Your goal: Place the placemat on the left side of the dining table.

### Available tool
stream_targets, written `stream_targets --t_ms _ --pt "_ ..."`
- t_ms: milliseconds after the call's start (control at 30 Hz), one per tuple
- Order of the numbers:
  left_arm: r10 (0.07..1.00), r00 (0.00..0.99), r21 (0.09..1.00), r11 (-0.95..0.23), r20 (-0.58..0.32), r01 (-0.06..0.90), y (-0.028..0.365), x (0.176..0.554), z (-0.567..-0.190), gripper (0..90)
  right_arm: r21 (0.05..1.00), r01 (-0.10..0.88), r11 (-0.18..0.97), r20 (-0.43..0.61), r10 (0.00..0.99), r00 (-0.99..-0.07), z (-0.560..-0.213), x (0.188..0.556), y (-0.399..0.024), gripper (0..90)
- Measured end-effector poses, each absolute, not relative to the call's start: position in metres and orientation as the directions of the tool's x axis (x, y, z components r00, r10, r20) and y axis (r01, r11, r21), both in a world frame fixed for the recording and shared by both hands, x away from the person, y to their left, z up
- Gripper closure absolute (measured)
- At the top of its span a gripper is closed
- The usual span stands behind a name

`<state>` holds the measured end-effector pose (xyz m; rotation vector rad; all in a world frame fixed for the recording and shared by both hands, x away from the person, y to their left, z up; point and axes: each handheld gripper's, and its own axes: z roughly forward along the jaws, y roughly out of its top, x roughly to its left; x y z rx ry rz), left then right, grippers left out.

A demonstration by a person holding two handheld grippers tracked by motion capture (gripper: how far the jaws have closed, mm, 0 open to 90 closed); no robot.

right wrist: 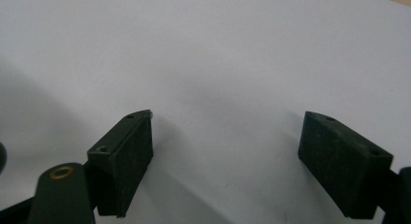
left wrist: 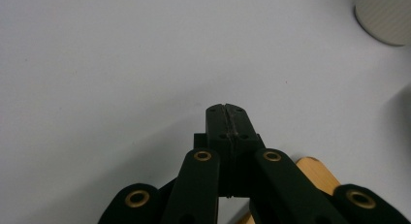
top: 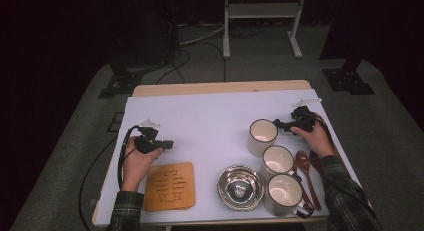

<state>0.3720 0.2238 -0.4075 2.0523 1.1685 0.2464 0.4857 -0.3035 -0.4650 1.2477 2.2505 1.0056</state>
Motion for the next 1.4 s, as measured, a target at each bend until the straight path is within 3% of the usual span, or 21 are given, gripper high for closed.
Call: stream_targets --t_ms 1400 --pt "0.822 0.536 0.699 -0.268 -0.193 0.663 0.245 0.317 -0.402 90.0 0.739 0.575 0.350 0.017 0.844 -0.536 -0.465 0.486 -0.304 18.4"
